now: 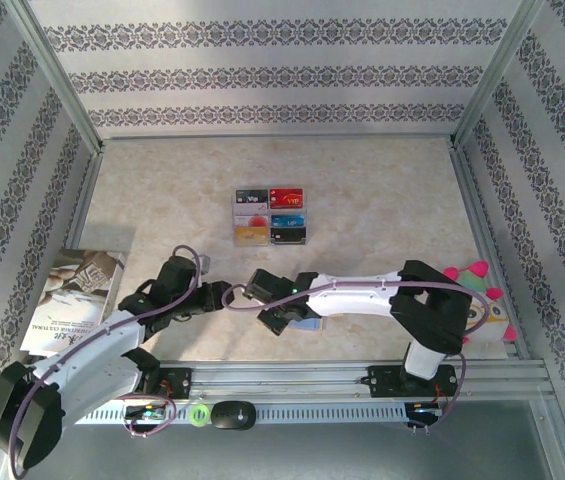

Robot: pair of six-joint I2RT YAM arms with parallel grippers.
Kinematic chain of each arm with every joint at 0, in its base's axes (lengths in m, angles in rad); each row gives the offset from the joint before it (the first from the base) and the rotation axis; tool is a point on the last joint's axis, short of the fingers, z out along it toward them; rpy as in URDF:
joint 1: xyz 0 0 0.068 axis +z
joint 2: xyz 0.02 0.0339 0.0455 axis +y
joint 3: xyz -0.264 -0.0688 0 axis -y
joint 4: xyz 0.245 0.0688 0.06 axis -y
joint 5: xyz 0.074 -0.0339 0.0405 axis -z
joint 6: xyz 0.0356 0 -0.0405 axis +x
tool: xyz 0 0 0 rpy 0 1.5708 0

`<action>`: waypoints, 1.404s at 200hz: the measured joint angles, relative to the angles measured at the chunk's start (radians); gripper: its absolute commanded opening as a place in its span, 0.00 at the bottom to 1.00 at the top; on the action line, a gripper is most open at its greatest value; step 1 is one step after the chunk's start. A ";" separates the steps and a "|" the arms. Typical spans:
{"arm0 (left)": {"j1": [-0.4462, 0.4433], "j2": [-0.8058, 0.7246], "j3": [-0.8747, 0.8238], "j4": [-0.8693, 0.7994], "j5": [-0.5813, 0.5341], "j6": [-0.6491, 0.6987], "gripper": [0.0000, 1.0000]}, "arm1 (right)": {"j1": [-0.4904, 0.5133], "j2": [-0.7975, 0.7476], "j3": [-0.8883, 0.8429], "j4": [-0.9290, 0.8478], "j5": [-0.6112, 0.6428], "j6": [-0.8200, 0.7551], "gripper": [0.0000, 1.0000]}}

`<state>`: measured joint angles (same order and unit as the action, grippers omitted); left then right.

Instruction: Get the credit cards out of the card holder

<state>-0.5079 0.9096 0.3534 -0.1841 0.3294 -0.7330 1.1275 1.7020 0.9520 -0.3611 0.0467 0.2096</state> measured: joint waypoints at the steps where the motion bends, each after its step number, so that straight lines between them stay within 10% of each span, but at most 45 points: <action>1: -0.003 0.002 0.000 0.002 0.000 0.000 0.47 | 0.000 -0.005 -0.006 0.005 -0.003 0.000 0.00; 111: -0.298 0.360 0.090 0.268 -0.088 -0.060 0.14 | -0.114 -0.230 -0.328 0.456 -0.228 0.026 0.00; 281: -0.323 0.504 0.131 0.283 -0.003 -0.134 0.00 | -0.107 -0.410 -0.451 0.341 -0.085 0.332 0.01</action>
<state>-0.8307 1.4139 0.4847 0.0986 0.3264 -0.8665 1.0206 1.2919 0.5014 -0.0196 -0.0380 0.5419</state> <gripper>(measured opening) 0.051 0.058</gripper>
